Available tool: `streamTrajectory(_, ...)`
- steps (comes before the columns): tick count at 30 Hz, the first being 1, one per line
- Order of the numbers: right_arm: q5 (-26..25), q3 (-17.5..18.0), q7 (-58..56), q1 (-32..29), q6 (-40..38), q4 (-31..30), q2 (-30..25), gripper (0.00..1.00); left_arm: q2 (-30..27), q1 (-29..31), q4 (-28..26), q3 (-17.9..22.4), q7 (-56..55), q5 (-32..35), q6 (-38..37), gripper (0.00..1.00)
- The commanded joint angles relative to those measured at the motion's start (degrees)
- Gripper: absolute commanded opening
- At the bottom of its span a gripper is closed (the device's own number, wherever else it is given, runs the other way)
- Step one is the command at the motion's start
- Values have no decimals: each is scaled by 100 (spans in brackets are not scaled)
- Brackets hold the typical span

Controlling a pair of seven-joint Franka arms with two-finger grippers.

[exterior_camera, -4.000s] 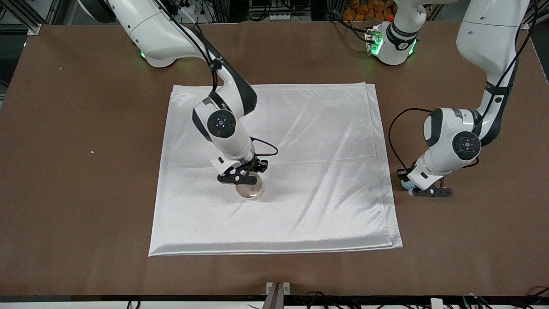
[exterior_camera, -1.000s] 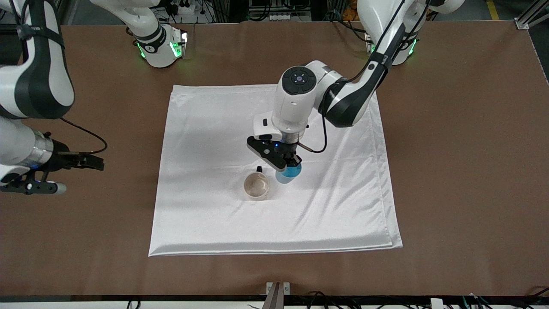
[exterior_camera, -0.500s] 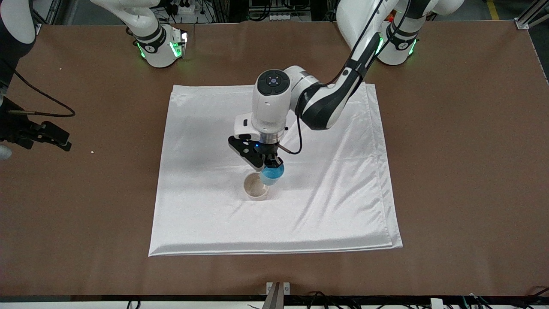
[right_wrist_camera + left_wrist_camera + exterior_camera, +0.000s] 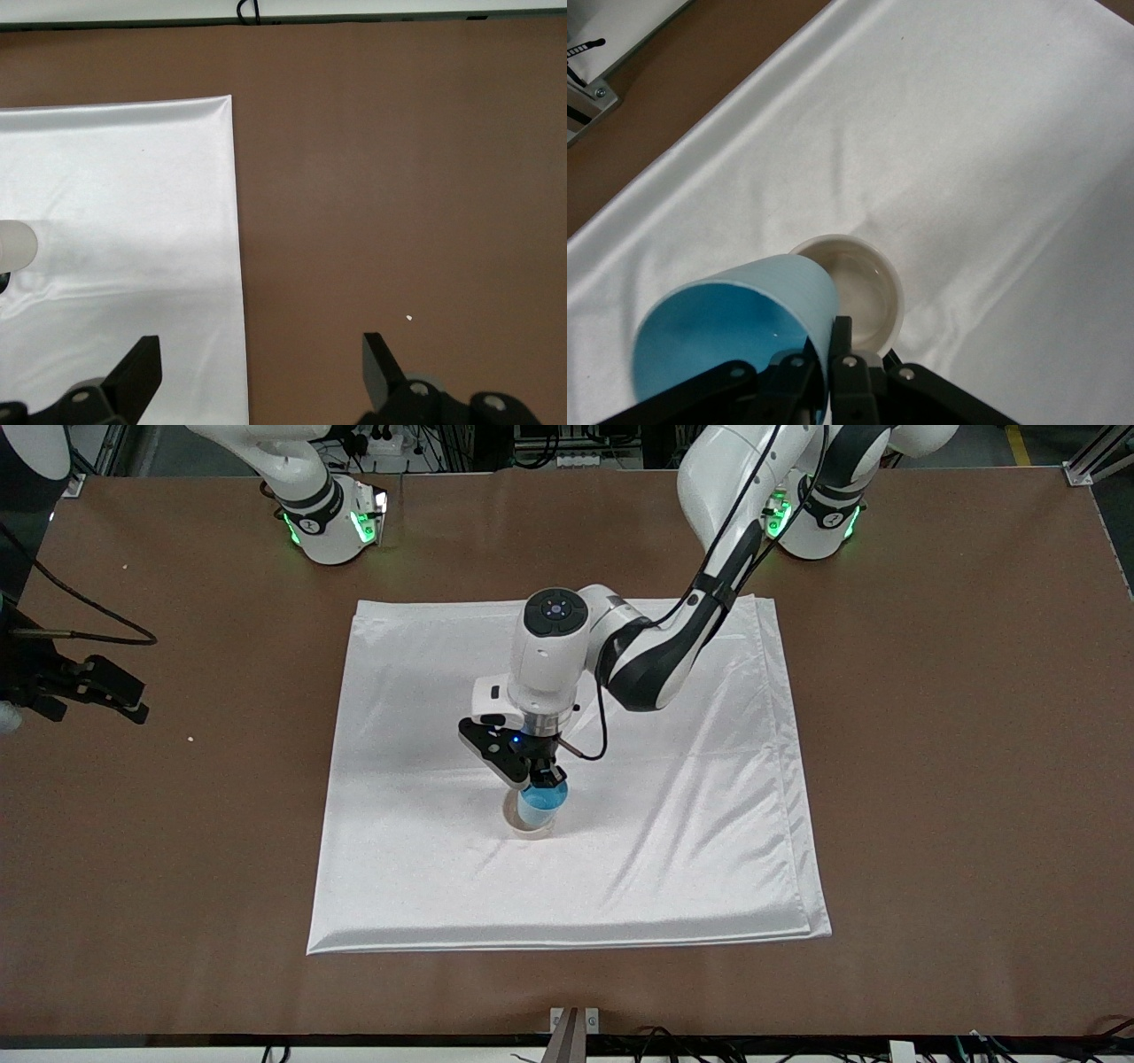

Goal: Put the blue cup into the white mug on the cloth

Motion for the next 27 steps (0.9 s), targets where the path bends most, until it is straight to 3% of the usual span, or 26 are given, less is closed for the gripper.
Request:
streamTrajectory(1, 71, 7, 34, 63, -90, -1, -80, 100, 314, -49, 360, 72, -36, -18, 159, 0)
streamTrajectory(27, 89, -55, -133, -60, -222, -1, -168, 100, 350, -58, 211, -16, -1, -352, 221, 0)
